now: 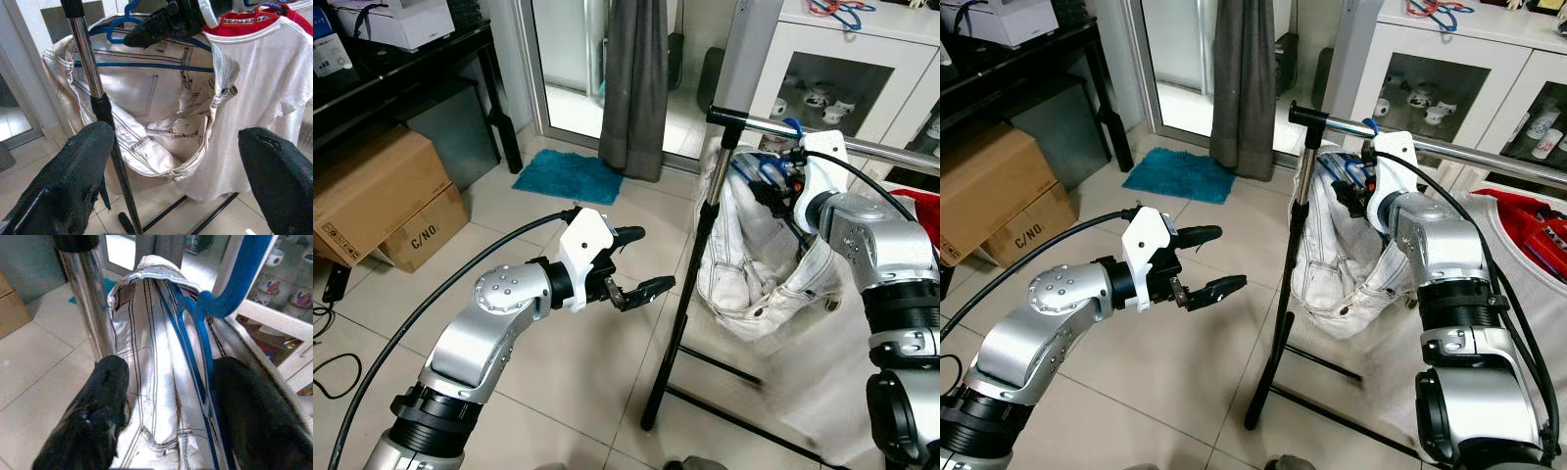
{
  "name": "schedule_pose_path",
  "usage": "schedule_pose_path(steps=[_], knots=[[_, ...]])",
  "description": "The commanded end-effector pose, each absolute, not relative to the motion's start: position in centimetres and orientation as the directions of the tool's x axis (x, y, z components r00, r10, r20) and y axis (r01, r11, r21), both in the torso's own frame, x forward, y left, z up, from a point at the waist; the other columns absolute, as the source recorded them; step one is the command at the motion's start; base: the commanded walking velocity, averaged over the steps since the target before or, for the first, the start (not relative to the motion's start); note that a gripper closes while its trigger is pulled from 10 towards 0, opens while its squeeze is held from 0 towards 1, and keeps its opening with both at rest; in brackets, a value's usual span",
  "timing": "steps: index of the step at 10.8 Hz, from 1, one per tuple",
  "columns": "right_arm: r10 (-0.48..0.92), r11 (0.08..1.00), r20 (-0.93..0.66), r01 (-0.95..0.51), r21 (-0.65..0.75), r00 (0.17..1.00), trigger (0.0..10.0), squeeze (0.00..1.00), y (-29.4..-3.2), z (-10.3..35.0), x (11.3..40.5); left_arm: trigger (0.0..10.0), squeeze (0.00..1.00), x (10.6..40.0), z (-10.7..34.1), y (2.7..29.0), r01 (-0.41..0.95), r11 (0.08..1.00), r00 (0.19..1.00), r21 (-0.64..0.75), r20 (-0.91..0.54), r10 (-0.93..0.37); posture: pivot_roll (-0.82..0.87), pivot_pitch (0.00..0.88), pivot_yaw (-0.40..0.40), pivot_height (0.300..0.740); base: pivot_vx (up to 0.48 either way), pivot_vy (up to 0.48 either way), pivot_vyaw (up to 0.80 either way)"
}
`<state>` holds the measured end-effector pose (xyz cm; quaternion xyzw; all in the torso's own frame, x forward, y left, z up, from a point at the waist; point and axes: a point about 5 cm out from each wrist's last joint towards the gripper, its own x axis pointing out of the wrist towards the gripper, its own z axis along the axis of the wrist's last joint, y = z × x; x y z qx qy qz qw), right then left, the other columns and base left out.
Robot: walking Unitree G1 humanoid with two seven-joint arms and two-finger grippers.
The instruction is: Hang hanger
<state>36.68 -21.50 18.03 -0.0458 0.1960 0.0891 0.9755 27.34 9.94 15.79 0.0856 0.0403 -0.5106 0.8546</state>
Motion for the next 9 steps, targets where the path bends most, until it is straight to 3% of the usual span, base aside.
schedule_pose_path(steps=[1, 9], knots=[[0.166, 0.979, -0.364, -0.196, -0.049, 0.917, 0.0, 0.00, -21.7, 19.3, 36.7, 10.0, 0.00, 27.6, 16.0, 10.1, 0.877, 0.465, 0.479, 0.120, -0.160, -0.863, -0.01, 0.000, -0.003, 0.740, 0.000, 0.000, 0.00], [0.151, 0.983, -0.420, -0.182, -0.035, 0.895, 0.0, 0.00, -22.3, 17.9, 36.9, 10.0, 0.00, 27.5, 15.6, 9.8, 0.886, 0.445, 0.463, 0.129, -0.177, -0.869, -0.01, 0.000, -0.006, 0.740, 0.000, 0.000, 0.00]])
